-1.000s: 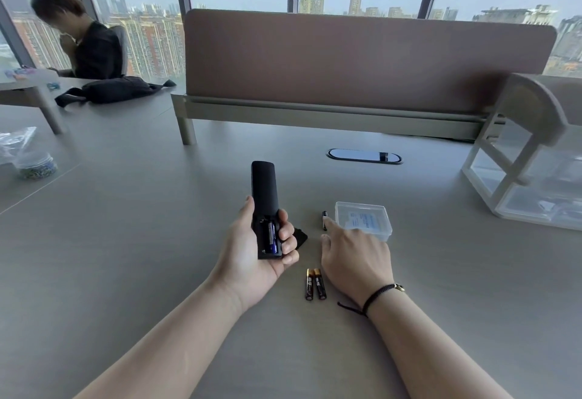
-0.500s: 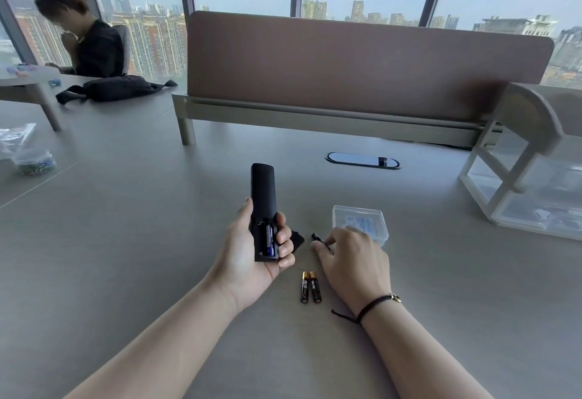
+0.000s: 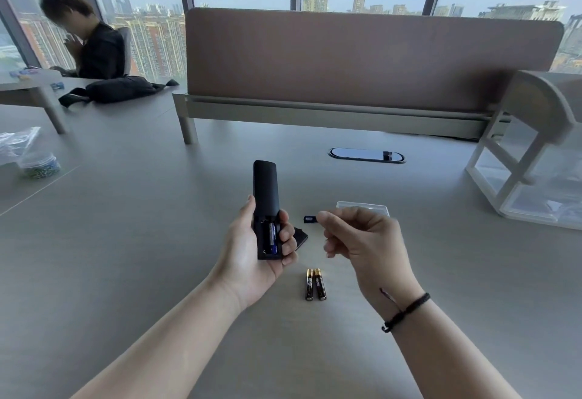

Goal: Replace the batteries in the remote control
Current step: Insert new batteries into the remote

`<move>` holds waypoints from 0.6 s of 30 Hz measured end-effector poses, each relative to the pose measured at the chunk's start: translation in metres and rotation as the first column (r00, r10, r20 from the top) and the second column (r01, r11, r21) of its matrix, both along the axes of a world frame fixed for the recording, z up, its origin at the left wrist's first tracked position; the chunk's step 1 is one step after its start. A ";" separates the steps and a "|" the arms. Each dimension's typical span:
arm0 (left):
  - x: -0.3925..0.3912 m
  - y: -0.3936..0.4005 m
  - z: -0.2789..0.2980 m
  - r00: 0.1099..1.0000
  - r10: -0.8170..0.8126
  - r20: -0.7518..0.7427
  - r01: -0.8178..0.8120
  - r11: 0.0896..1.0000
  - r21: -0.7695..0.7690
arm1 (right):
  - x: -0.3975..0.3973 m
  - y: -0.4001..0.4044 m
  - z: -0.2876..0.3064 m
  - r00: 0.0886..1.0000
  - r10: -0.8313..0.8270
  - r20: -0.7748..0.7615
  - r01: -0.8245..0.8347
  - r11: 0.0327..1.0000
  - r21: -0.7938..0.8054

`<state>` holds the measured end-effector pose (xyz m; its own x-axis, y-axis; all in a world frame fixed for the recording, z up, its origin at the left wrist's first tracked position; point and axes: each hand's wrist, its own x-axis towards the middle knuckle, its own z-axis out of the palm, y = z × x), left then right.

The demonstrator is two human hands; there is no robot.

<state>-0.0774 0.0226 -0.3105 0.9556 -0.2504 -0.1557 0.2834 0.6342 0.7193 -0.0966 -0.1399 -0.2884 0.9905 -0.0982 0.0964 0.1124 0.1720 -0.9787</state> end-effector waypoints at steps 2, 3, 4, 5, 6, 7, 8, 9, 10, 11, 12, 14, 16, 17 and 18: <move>0.000 0.000 0.000 1.000 0.001 0.001 -0.001 1.000 0.000 | 0.000 -0.001 0.001 0.996 0.069 -0.050 -0.061 0.988 0.139; 0.000 0.000 0.000 1.000 0.001 0.002 -0.001 1.000 0.001 | 0.001 -0.001 0.001 0.993 0.097 -0.066 -0.084 0.979 0.184; 0.000 0.000 0.000 1.000 0.001 0.002 -0.001 1.000 0.003 | 0.001 -0.001 0.000 0.990 0.119 -0.075 -0.100 0.971 0.219; 0.000 0.000 -0.001 1.000 0.001 0.003 -0.001 1.000 0.006 | 0.002 -0.001 0.000 0.988 0.132 -0.079 -0.109 0.964 0.243; 0.000 0.000 -0.001 1.000 0.000 0.003 0.000 1.000 0.009 | 0.002 -0.001 0.000 0.987 0.137 -0.079 -0.113 0.961 0.252; 0.000 -0.001 -0.001 1.000 -0.001 0.004 0.001 1.000 0.010 | 0.002 -0.001 0.000 0.987 0.138 -0.077 -0.114 0.962 0.249; 0.000 -0.001 -0.001 1.000 -0.003 0.004 0.003 1.000 0.010 | 0.002 0.000 0.000 0.987 0.139 -0.077 -0.116 0.963 0.245; 0.000 0.000 -0.001 1.000 -0.005 0.004 0.005 1.000 0.009 | 0.002 0.000 0.000 0.987 0.139 -0.082 -0.115 0.962 0.248; 0.000 0.000 -0.001 1.000 -0.007 0.005 0.007 1.000 0.009 | 0.001 0.000 0.000 0.986 0.138 -0.089 -0.111 0.960 0.259; 0.000 0.000 -0.001 1.000 -0.007 0.004 0.007 1.000 0.011 | 0.001 0.000 0.000 0.986 0.134 -0.096 -0.103 0.957 0.271; 0.000 0.000 -0.001 1.000 -0.006 0.003 0.006 1.000 0.014 | 0.001 0.000 -0.001 0.986 0.128 -0.103 -0.094 0.955 0.282; 0.000 -0.001 -0.001 1.000 -0.003 0.003 0.003 1.000 0.021 | 0.000 0.000 -0.001 0.986 0.121 -0.114 -0.083 0.952 0.296; 0.000 -0.001 -0.001 1.000 -0.006 0.005 0.006 1.000 0.024 | -0.001 -0.001 0.000 0.986 0.114 -0.119 -0.074 0.952 0.296; -0.001 -0.001 -0.001 1.000 -0.008 0.005 0.008 1.000 0.024 | -0.001 -0.001 0.000 0.987 0.111 -0.120 -0.071 0.953 0.295; -0.001 -0.001 -0.001 1.000 -0.009 0.004 0.009 1.000 0.025 | -0.001 -0.001 0.001 0.987 0.106 -0.120 -0.067 0.953 0.295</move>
